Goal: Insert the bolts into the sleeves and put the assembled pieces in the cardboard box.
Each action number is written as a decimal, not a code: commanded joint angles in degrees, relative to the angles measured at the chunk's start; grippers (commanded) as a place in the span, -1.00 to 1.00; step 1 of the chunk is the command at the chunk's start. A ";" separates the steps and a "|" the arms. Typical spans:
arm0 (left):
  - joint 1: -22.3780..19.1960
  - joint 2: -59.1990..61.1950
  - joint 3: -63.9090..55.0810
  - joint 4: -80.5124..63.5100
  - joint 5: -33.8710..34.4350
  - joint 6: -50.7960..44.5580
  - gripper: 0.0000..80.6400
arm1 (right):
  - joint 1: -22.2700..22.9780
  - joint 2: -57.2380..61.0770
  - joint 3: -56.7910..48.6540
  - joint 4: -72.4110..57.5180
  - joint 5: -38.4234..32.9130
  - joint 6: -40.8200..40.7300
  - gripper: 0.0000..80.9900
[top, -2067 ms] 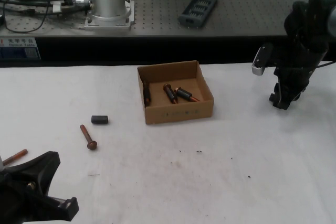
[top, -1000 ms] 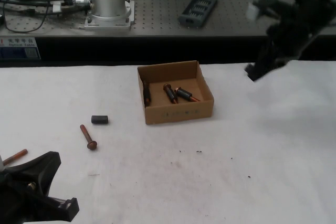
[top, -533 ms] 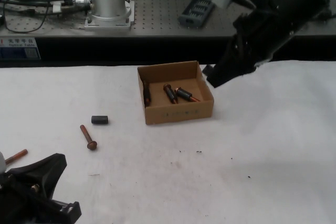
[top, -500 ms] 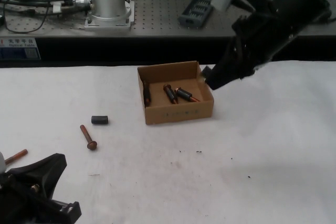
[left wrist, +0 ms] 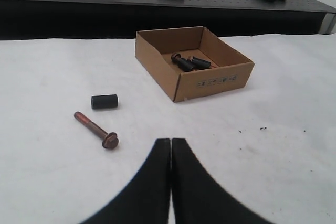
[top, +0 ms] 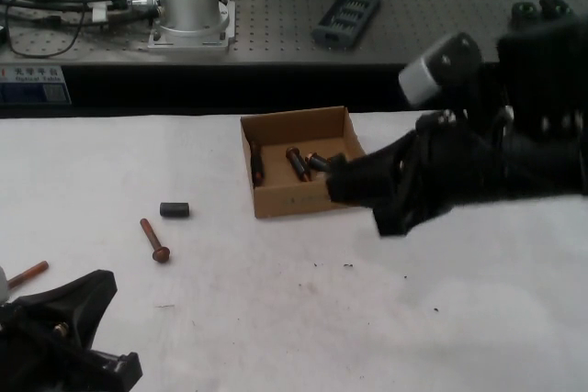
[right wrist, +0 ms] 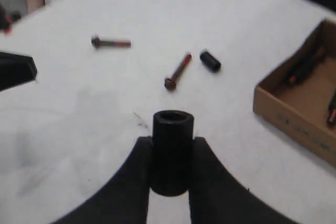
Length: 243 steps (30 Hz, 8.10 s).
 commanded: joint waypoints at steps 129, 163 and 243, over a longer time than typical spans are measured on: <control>11.86 42.25 -62.20 80.90 -7.71 62.90 -0.98 | 7.02 -1.03 22.07 -48.20 20.68 -2.64 -0.84; 0.41 37.91 -39.67 55.13 6.46 125.09 -0.98 | 7.02 -1.14 24.36 -53.16 15.45 -6.32 -0.84; -2.08 38.11 -26.78 32.19 4.80 -50.86 -0.02 | 7.02 -1.14 24.36 -53.37 15.50 -5.06 -0.84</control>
